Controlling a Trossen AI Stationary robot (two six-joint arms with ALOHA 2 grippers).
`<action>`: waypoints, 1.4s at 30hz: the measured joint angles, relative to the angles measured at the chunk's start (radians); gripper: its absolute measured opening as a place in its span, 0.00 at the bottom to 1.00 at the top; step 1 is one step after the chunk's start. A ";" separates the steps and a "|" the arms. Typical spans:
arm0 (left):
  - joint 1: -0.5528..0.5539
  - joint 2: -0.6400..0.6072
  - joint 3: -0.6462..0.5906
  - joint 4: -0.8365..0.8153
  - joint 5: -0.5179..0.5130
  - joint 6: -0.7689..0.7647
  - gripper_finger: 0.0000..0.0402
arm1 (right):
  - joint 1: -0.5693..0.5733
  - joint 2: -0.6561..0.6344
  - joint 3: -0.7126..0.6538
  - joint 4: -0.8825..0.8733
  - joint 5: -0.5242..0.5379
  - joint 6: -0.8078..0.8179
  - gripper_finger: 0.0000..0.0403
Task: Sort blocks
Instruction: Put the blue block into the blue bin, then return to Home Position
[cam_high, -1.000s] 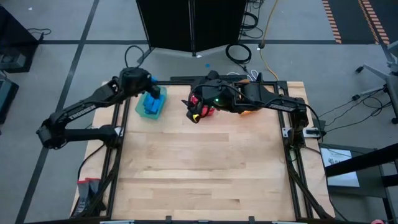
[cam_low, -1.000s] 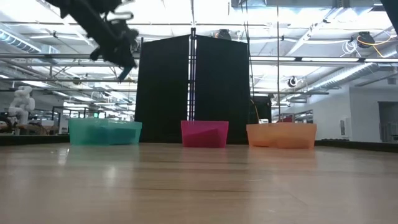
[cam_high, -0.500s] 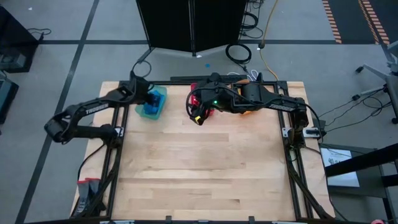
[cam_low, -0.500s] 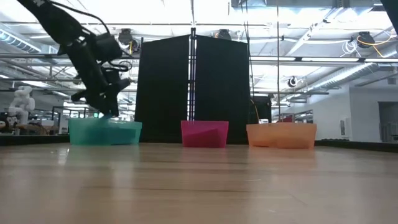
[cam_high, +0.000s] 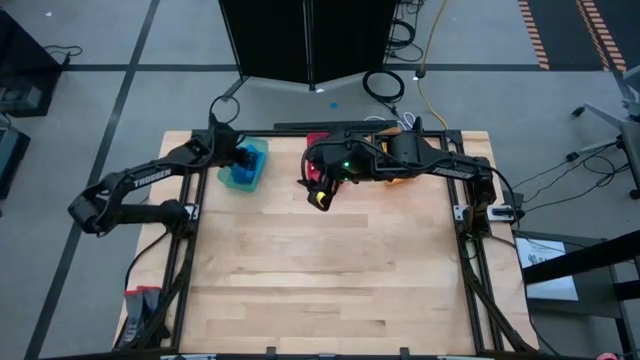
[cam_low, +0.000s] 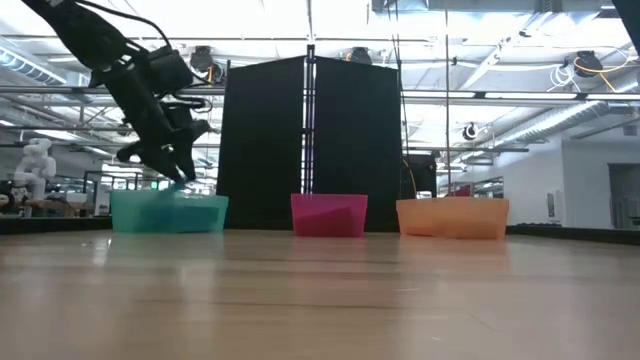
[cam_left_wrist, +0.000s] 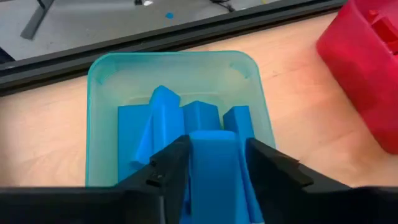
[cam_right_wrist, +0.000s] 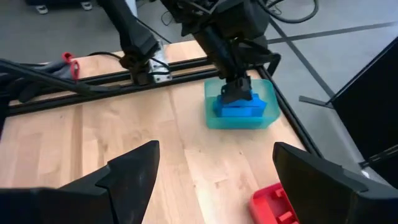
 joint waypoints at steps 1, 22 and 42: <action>0.000 -0.007 0.000 -0.001 0.000 0.000 0.42 | 0.000 0.000 0.000 0.000 -0.005 0.000 0.77; 0.000 -0.487 0.230 0.006 0.485 -0.038 0.65 | 0.162 -0.444 0.000 -0.232 -0.006 -0.150 0.77; -0.003 -1.108 0.469 -0.359 0.268 0.055 0.65 | 0.439 -1.201 -1.029 0.387 -0.005 -0.253 0.77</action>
